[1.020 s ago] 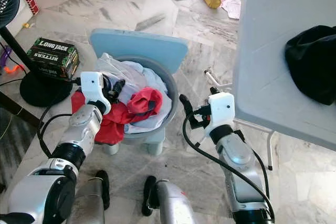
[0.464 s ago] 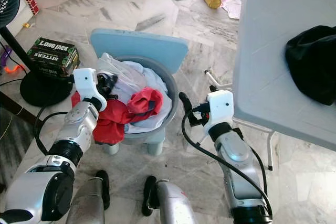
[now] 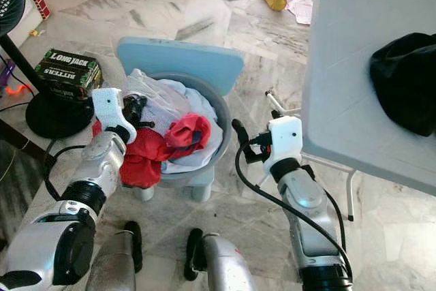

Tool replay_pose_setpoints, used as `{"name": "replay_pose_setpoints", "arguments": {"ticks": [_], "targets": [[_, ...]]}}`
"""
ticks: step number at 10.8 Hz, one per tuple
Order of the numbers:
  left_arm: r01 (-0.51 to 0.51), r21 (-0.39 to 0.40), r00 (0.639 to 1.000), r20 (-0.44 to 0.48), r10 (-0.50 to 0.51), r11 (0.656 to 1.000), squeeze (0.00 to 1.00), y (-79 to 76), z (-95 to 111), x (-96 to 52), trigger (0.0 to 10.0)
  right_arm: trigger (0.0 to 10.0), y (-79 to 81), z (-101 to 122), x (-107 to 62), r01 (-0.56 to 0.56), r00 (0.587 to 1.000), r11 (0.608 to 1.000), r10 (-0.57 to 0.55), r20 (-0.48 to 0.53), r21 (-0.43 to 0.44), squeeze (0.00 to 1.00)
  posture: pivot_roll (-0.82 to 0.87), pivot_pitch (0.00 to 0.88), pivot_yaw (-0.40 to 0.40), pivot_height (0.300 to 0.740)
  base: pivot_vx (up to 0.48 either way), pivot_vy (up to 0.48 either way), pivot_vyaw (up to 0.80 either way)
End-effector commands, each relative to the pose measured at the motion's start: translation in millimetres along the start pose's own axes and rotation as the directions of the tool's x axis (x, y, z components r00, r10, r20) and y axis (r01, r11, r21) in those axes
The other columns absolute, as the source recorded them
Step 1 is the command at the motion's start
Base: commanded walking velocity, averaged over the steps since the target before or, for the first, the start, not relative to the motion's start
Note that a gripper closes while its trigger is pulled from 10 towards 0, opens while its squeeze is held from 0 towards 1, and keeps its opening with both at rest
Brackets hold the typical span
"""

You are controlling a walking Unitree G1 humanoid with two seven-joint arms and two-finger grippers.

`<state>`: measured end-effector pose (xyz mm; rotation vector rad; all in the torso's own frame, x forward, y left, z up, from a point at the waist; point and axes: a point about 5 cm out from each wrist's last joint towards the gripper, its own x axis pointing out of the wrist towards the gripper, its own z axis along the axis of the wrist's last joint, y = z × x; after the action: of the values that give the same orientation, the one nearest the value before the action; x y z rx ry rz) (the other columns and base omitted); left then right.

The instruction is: Hang hanger

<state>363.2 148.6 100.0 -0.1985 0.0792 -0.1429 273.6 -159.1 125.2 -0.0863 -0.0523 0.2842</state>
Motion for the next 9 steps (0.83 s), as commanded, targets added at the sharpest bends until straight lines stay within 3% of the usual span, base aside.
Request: {"name": "replay_pose_setpoints", "arguments": {"ticks": [1,4,5,6,7,8,9], "targets": [[0.019,-0.015,1.000,-0.002,-0.019,1.000,0.00,-5.5,-1.1,1.5,0.0,10.0,-5.0,-4.2,-2.5,0.014,1.000,1.000,-0.014,-0.017,-0.007,0.00,-0.06,0.274,-0.189,0.740,0.000,0.000,0.00],[0.033,-0.001,0.998,0.050,-0.033,0.999,0.00,-5.6,11.5,4.3,0.0,10.0,-1.2,-4.3,5.7,0.009,1.000,1.000,-0.009,-0.007,-0.004,0.00,-0.04,0.254,-0.183,0.740,0.000,0.000,0.00],[0.078,0.107,0.980,0.174,-0.096,0.991,0.00,-16.8,41.9,9.0,0.0,10.0,-1.9,-4.1,7.1,0.014,1.000,1.000,-0.014,-0.002,-0.003,0.00,-0.03,0.245,-0.179,0.740,0.000,0.000,0.00],[0.158,0.185,0.940,0.273,-0.206,0.970,0.00,-36.3,76.3,13.5,0.0,10.0,-2.7,-5.0,8.7,0.017,1.000,1.000,-0.017,0.001,-0.002,0.00,-0.02,0.236,-0.173,0.740,0.000,0.000,0.00],[0.238,0.267,0.877,0.354,-0.325,0.934,0.00,-58.7,109.6,13.9,0.0,10.0,-2.1,-4.8,12.7,0.021,1.000,1.000,-0.021,0.012,0.002,0.00,-0.01,0.221,-0.164,0.740,0.000,0.000,0.00],[0.315,0.333,0.811,0.392,-0.435,0.888,0.00,-77.4,128.1,8.9,0.0,10.0,-0.5,-3.5,18.1,0.030,0.999,0.999,-0.031,0.026,0.012,0.00,0.00,0.204,-0.151,0.740,0.000,0.000,0.00],[0.404,0.442,0.706,0.407,-0.580,0.801,0.00,-101.0,142.7,-7.8,0.0,10.0,2.3,-3.2,22.5,0.032,0.999,0.999,-0.033,0.036,0.019,0.00,0.02,0.190,-0.143,0.740,0.000,0.000,0.00]]}}
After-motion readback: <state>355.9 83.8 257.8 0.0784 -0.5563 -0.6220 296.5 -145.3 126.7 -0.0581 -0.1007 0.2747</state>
